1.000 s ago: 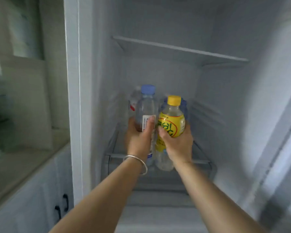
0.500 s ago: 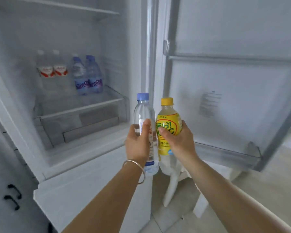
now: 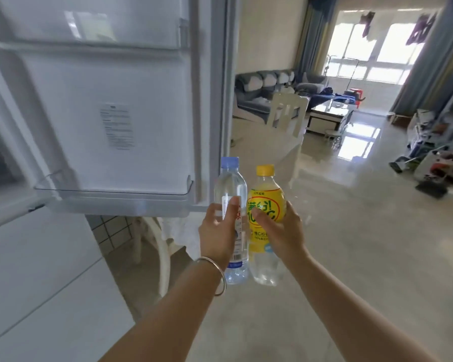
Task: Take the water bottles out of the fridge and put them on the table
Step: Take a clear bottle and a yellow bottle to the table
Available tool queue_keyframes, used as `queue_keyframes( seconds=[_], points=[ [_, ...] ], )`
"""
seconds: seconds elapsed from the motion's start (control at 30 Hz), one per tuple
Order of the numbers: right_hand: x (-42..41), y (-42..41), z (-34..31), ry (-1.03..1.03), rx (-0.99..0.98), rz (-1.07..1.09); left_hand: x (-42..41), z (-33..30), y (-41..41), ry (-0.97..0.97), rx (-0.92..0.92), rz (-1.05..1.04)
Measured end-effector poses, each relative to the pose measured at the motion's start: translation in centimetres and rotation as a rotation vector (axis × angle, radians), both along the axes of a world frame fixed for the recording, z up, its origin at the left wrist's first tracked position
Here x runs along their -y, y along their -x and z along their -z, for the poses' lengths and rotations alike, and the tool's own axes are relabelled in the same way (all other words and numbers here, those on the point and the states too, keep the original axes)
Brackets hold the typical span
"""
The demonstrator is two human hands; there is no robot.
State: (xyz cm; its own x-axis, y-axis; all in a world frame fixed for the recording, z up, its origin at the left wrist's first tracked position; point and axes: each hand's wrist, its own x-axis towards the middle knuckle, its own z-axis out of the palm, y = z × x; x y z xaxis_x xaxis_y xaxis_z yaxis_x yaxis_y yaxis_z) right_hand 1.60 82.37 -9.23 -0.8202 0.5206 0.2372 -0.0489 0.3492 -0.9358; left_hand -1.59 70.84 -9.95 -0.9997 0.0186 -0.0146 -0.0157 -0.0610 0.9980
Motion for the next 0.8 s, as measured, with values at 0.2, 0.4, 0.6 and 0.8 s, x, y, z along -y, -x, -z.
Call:
queue_keyframes(
  seconds=[0.2,0.4,0.6,0.8],
  points=[
    [-11.9,-0.9,1.0,-0.003,0.054,0.092,-11.6,1.1,0.1,0.035,0.007,0.154],
    [-18.4,5.1,1.5,0.009,0.013,0.131,-18.5,1.7,6.5,0.028,-0.031,0.168],
    [-23.3,16.9,0.9,-0.015,0.005,0.132,-23.7,1.3,18.0,-0.004,-0.053,0.084],
    [-26.7,29.4,0.2,-0.012,0.001,0.042,-26.8,0.5,30.2,-0.052,-0.022,0.037]
  ],
)
